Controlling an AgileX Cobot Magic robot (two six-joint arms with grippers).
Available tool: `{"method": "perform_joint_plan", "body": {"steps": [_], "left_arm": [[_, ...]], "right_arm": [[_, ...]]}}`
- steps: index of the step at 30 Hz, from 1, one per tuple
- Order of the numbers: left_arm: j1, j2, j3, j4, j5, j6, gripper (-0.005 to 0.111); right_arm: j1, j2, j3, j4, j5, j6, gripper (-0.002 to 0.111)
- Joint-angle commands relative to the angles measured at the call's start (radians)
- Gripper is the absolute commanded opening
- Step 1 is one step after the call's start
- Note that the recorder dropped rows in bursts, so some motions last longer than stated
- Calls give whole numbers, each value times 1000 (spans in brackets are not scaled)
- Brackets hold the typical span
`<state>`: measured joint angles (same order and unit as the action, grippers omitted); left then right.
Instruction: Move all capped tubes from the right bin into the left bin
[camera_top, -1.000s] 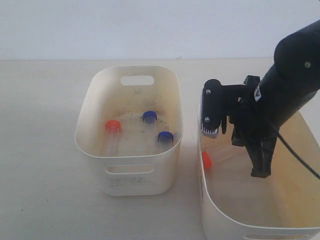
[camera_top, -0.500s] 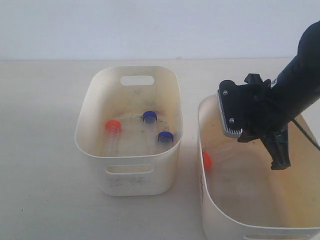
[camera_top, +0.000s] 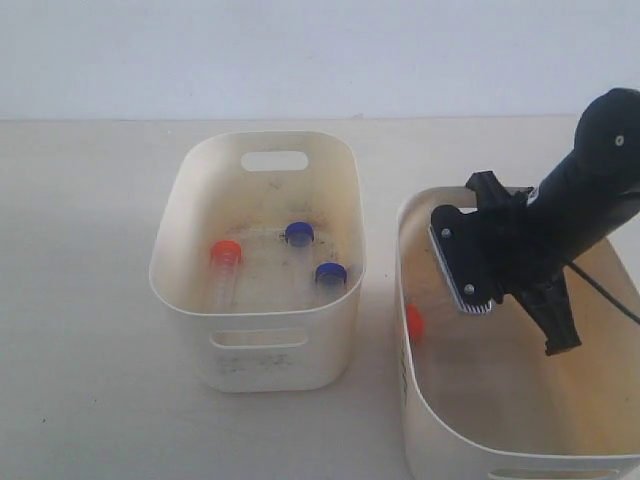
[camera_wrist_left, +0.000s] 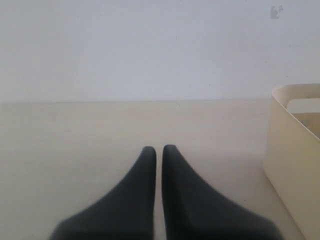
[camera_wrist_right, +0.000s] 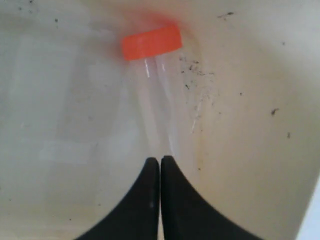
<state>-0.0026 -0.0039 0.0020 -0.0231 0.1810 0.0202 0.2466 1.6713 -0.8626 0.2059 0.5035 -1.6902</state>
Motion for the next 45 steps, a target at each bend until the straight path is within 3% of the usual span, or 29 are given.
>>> {"method": "perform_joint_plan", "body": {"steps": [1,9,33,36,42,45], "left_arm": [[-7,4,-2,-3,-7,-4,4],[-7,4,-2,-3,-7,-4,4],[-7,4,-2,-3,-7,-4,4],[-7,4,-2,-3,-7,-4,4],[-7,4,-2,-3,-7,-4,4],[-7,4,-2,-3,-7,-4,4]], "right_arm": [[-3,3,49,16,-85,-35,0],[56,-4,93,16,-153,-8,0],[54,-8,106,47,-171,55,0],[54,-7,106,56,-171,59,10],[54,-7,106,78,-182,62,58],[54,-7,106,78,-182,62,68]]}}
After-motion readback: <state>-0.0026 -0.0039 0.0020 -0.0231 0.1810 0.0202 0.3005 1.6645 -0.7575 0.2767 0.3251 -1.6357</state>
